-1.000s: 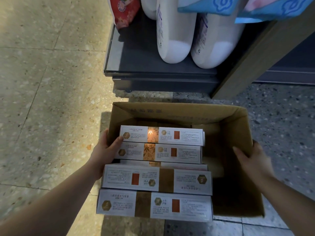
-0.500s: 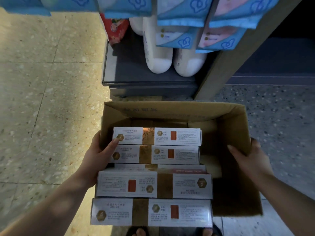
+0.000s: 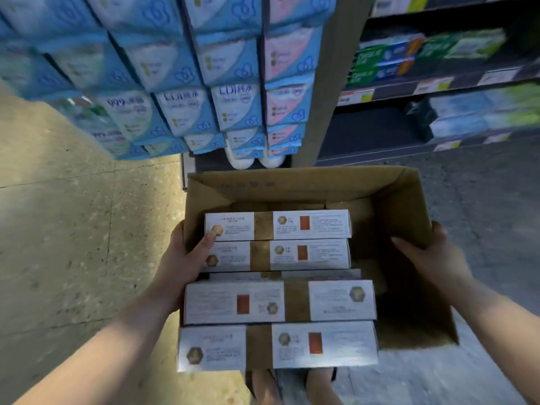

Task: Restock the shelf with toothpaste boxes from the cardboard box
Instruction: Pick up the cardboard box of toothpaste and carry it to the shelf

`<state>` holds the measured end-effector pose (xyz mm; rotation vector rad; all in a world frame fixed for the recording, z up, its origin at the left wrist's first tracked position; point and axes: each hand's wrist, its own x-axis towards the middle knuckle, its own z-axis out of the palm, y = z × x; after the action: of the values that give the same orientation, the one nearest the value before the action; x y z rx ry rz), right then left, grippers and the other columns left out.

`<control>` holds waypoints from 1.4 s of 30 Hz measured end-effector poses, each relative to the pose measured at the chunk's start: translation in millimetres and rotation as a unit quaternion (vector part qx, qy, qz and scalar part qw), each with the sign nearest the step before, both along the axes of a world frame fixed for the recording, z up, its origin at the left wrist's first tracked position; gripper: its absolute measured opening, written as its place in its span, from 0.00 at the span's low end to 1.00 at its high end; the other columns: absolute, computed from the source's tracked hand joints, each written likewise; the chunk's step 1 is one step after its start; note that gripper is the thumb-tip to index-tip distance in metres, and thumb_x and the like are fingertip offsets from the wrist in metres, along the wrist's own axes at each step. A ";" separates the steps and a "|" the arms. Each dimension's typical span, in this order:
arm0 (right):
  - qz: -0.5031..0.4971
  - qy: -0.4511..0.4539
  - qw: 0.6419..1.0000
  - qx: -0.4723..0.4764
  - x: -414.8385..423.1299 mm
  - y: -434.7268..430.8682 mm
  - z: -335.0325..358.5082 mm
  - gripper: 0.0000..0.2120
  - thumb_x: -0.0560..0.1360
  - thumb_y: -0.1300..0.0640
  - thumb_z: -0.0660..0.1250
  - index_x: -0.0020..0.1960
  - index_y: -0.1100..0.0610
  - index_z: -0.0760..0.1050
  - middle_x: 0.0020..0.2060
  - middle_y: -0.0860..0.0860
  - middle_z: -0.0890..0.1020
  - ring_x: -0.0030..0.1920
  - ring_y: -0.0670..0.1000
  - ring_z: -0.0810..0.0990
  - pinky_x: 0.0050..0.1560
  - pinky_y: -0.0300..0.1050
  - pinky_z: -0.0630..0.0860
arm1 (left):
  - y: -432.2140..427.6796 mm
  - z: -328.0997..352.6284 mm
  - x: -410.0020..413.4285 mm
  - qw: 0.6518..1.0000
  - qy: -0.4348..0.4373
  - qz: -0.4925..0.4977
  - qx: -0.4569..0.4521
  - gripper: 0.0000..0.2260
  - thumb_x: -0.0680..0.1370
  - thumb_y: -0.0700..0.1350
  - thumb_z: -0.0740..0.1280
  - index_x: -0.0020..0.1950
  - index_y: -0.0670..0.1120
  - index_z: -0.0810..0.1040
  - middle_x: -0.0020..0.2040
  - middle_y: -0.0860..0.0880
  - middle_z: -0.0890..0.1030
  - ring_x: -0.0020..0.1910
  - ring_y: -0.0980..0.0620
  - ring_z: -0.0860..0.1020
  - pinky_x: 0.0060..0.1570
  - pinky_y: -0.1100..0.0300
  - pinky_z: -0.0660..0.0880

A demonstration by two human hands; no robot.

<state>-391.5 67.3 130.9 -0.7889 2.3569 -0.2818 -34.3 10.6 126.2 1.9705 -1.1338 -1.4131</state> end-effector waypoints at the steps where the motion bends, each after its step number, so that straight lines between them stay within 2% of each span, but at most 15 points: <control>1: -0.011 -0.007 1.000 -0.009 -5.5 6.3 17.8 0.33 0.70 0.47 0.70 0.68 0.59 0.63 0.58 0.64 0.76 0.56 0.65 0.76 0.51 0.53 0.74 | 1.2 18.2 -6.6 1.000 -0.001 -0.006 -0.004 0.27 0.65 0.64 0.69 0.59 0.54 0.67 0.49 0.53 0.79 0.46 0.53 0.78 0.45 0.52 0.76; 4: -0.040 -0.016 0.998 -0.038 -23.7 27.5 73.8 0.30 0.68 0.47 0.72 0.64 0.58 0.66 0.58 0.64 0.77 0.57 0.65 0.76 0.55 0.56 0.74 | 4.4 72.6 -24.6 0.999 -0.007 -0.029 -0.023 0.28 0.68 0.62 0.69 0.63 0.53 0.67 0.51 0.50 0.79 0.45 0.51 0.78 0.42 0.55 0.74; 8: -0.058 -0.009 0.996 -0.062 -48.0 69.7 154.1 0.31 0.68 0.46 0.72 0.64 0.58 0.66 0.58 0.62 0.78 0.58 0.63 0.76 0.57 0.55 0.73 | 14.8 151.4 -58.8 0.997 0.004 -0.063 -0.049 0.24 0.71 0.58 0.68 0.62 0.50 0.68 0.51 0.48 0.78 0.41 0.51 0.77 0.41 0.57 0.73; 10: -0.076 -0.012 0.995 -0.067 -61.9 95.0 192.4 0.32 0.67 0.44 0.72 0.65 0.56 0.65 0.59 0.60 0.78 0.59 0.62 0.75 0.59 0.56 0.73 | 23.5 186.5 -77.7 0.995 0.021 -0.083 -0.045 0.24 0.67 0.61 0.70 0.59 0.52 0.72 0.52 0.47 0.81 0.43 0.48 0.80 0.46 0.52 0.77; 12: -0.097 -0.019 0.992 -0.072 -78.4 121.8 224.0 0.32 0.68 0.44 0.71 0.66 0.56 0.64 0.60 0.58 0.77 0.59 0.62 0.75 0.60 0.56 0.73 | 32.3 215.6 -94.7 0.992 0.034 -0.114 -0.038 0.22 0.63 0.65 0.71 0.52 0.60 0.73 0.52 0.47 0.82 0.46 0.44 0.82 0.52 0.45 0.77; 13: -0.108 -0.023 0.991 -0.075 -87.1 135.7 237.5 0.33 0.69 0.44 0.70 0.67 0.55 0.63 0.61 0.57 0.76 0.59 0.61 0.75 0.59 0.56 0.73 | 36.9 227.7 -106.0 0.990 0.036 -0.128 -0.037 0.26 0.59 0.69 0.71 0.52 0.62 0.73 0.53 0.48 0.82 0.48 0.44 0.82 0.53 0.43 0.77; 15: -0.130 -0.025 0.988 -0.081 -106.7 163.7 259.0 0.34 0.69 0.43 0.69 0.69 0.54 0.61 0.62 0.56 0.75 0.60 0.60 0.75 0.58 0.56 0.73 | 44.8 245.5 -130.1 0.987 0.035 -0.154 -0.020 0.37 0.53 0.72 0.71 0.58 0.58 0.71 0.54 0.50 0.81 0.49 0.43 0.81 0.53 0.42 0.77; 18: -0.172 -0.025 0.981 -0.086 -141.5 209.4 280.7 0.34 0.69 0.42 0.69 0.69 0.52 0.61 0.62 0.55 0.75 0.60 0.60 0.76 0.58 0.58 0.73 | 64.5 274.4 -177.3 0.977 0.051 -0.205 -0.022 0.39 0.55 0.71 0.72 0.59 0.53 0.70 0.55 0.49 0.81 0.51 0.44 0.81 0.55 0.41 0.76; 21: -0.210 -0.026 0.972 -0.099 -183.3 259.8 294.8 0.33 0.68 0.42 0.70 0.67 0.53 0.63 0.60 0.56 0.76 0.59 0.60 0.76 0.58 0.58 0.74 | 97.3 298.5 -237.0 0.968 0.083 -0.237 -0.032 0.27 0.67 0.62 0.71 0.59 0.51 0.69 0.52 0.49 0.81 0.47 0.47 0.81 0.47 0.48 0.78; 24: -0.240 -0.021 0.965 -0.106 -231.9 311.7 306.5 0.32 0.68 0.45 0.71 0.66 0.56 0.64 0.59 0.57 0.77 0.59 0.60 0.76 0.58 0.57 0.74 | 131.6 309.1 -303.0 0.959 0.076 -0.266 -0.064 0.20 0.72 0.55 0.68 0.60 0.46 0.72 0.53 0.48 0.80 0.42 0.53 0.78 0.35 0.59 0.72; 26: -0.250 -0.009 0.962 -0.106 -267.6 347.3 314.3 0.31 0.67 0.46 0.72 0.65 0.57 0.66 0.58 0.58 0.78 0.59 0.60 0.76 0.58 0.56 0.74 | 160.0 317.1 -349.0 0.952 0.073 -0.286 -0.077 0.15 0.75 0.50 0.66 0.57 0.43 0.73 0.51 0.45 0.79 0.39 0.55 0.76 0.34 0.60 0.69; 29: -0.273 0.005 0.957 -0.103 -319.7 398.8 328.0 0.30 0.67 0.48 0.73 0.63 0.59 0.67 0.57 0.58 0.78 0.59 0.60 0.75 0.57 0.53 0.74 | 201.4 328.9 -411.7 0.945 0.078 -0.307 -0.086 0.05 0.77 0.45 0.64 0.49 0.44 0.73 0.40 0.48 0.78 0.35 0.54 0.74 0.33 0.59 0.68; 34: -0.314 0.019 0.945 -0.085 -389.8 474.8 349.6 0.35 0.67 0.46 0.72 0.67 0.60 0.64 0.61 0.58 0.76 0.61 0.59 0.75 0.56 0.50 0.73 | 257.9 353.9 -504.1 0.922 0.110 -0.364 -0.068 0.05 0.76 0.44 0.65 0.46 0.43 0.76 0.31 0.54 0.82 0.29 0.55 0.80 0.27 0.61 0.72; 38: -0.346 0.026 0.936 -0.065 -435.1 524.5 364.4 0.37 0.66 0.43 0.72 0.68 0.58 0.63 0.62 0.57 0.75 0.61 0.59 0.75 0.57 0.52 0.74 | 285.5 365.9 -571.2 0.901 0.155 -0.404 -0.013 0.11 0.76 0.45 0.66 0.56 0.42 0.76 0.48 0.41 0.84 0.45 0.42 0.82 0.39 0.54 0.77; 42: -0.367 0.035 0.928 -0.048 -481.7 560.4 372.0 0.38 0.67 0.42 0.71 0.70 0.57 0.61 0.63 0.56 0.74 0.62 0.58 0.74 0.59 0.53 0.72 | 299.7 365.1 -641.1 0.885 0.164 -0.436 0.001 0.07 0.75 0.47 0.67 0.49 0.46 0.76 0.44 0.43 0.83 0.40 0.45 0.82 0.38 0.55 0.76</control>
<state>-873.2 627.7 502.9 0.0892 2.6345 -0.6882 -675.4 310.3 491.3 1.1316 -1.9481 -2.0537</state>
